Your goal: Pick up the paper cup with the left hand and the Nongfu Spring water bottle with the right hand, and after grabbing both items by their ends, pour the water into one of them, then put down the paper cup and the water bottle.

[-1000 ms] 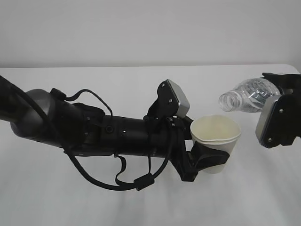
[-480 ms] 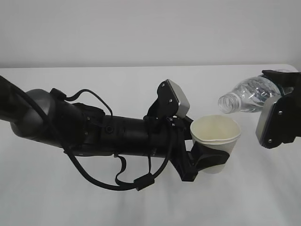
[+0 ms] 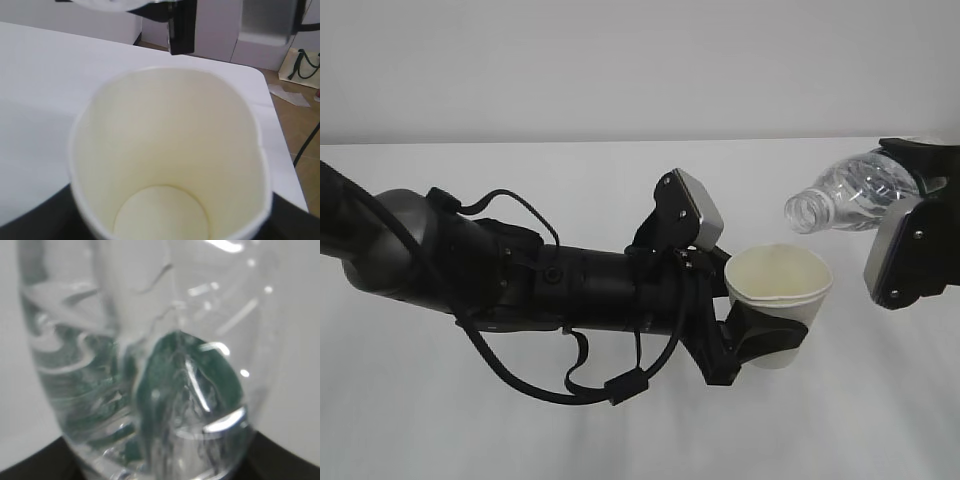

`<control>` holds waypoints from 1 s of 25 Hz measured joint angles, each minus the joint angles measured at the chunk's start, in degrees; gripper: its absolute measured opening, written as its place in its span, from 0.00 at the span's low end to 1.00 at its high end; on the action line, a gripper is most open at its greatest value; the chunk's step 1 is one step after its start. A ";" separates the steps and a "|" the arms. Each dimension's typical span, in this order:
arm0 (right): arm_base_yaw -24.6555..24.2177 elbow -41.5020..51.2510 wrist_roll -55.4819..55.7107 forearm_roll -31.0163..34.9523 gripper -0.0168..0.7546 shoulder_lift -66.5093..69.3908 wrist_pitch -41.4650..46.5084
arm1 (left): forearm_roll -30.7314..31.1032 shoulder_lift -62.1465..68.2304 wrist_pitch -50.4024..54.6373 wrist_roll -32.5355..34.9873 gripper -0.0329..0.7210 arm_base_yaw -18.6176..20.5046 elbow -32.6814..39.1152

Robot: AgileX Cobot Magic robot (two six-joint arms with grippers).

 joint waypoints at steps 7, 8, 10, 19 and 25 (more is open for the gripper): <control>0.00 0.00 0.00 0.14 0.55 0.00 -0.74 | 0.00 0.00 0.00 0.00 0.68 0.00 0.00; 0.00 0.00 0.00 0.26 0.55 0.00 -1.12 | 0.00 0.00 0.00 0.00 0.68 0.00 0.00; 0.00 0.00 -0.04 0.37 0.55 0.00 -1.74 | 0.00 0.00 0.00 0.00 0.68 0.00 0.00; 0.00 0.00 -1.41 0.46 0.55 0.00 -1.99 | -0.13 0.00 0.00 0.00 0.68 0.00 0.00; 0.00 0.00 -2.43 0.59 0.55 0.00 -2.13 | -0.26 0.00 0.00 -0.09 0.68 0.00 0.00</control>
